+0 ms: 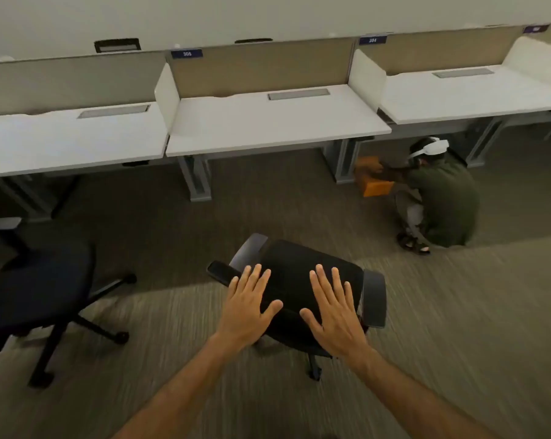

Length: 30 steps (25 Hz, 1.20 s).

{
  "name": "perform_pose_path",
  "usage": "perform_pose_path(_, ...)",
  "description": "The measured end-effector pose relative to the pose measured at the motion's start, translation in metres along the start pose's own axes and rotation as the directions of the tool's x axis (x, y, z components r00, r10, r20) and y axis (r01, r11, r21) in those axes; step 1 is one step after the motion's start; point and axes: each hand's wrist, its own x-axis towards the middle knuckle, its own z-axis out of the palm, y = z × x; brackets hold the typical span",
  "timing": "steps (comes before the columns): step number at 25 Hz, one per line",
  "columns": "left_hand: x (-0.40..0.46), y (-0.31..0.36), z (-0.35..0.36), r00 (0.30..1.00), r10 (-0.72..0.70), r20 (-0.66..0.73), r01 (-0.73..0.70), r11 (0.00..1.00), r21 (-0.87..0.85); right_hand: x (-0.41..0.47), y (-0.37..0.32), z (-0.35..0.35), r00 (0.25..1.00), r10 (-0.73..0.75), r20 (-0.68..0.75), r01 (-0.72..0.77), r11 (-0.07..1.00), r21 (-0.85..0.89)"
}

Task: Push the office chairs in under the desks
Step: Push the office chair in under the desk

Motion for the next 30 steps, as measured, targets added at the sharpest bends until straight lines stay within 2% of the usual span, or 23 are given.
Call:
perform_pose_path(4, -0.004, -0.027, 0.020, 0.989, 0.096, 0.111, -0.109, 0.987, 0.118, -0.012, 0.009, 0.019, 0.995, -0.025, 0.093, 0.038, 0.990, -0.138)
perform_pose_path(11, 0.024, -0.059, 0.030, 0.944, 0.188, 0.273, -0.241, 0.954, 0.178, -0.016, 0.010, 0.050, 0.973, 0.078, 0.218, -0.042, 0.985, -0.165)
perform_pose_path(16, 0.048, -0.078, 0.027, 0.909, 0.172, 0.380, -0.264, 0.942, 0.205, -0.009, 0.004, 0.057, 0.961, 0.176, 0.213, -0.116, 0.957, -0.265)
perform_pose_path(22, 0.076, -0.103, 0.020, 0.868, 0.245, 0.433, -0.350, 0.919, 0.182, 0.020, 0.007, 0.057, 0.948, 0.255, 0.190, -0.185, 0.929, -0.321)
perform_pose_path(30, 0.110, -0.116, 0.018, 0.801, 0.307, 0.514, -0.457, 0.868, 0.195, 0.032, 0.023, 0.053, 0.961, 0.234, 0.145, -0.168, 0.916, -0.363)
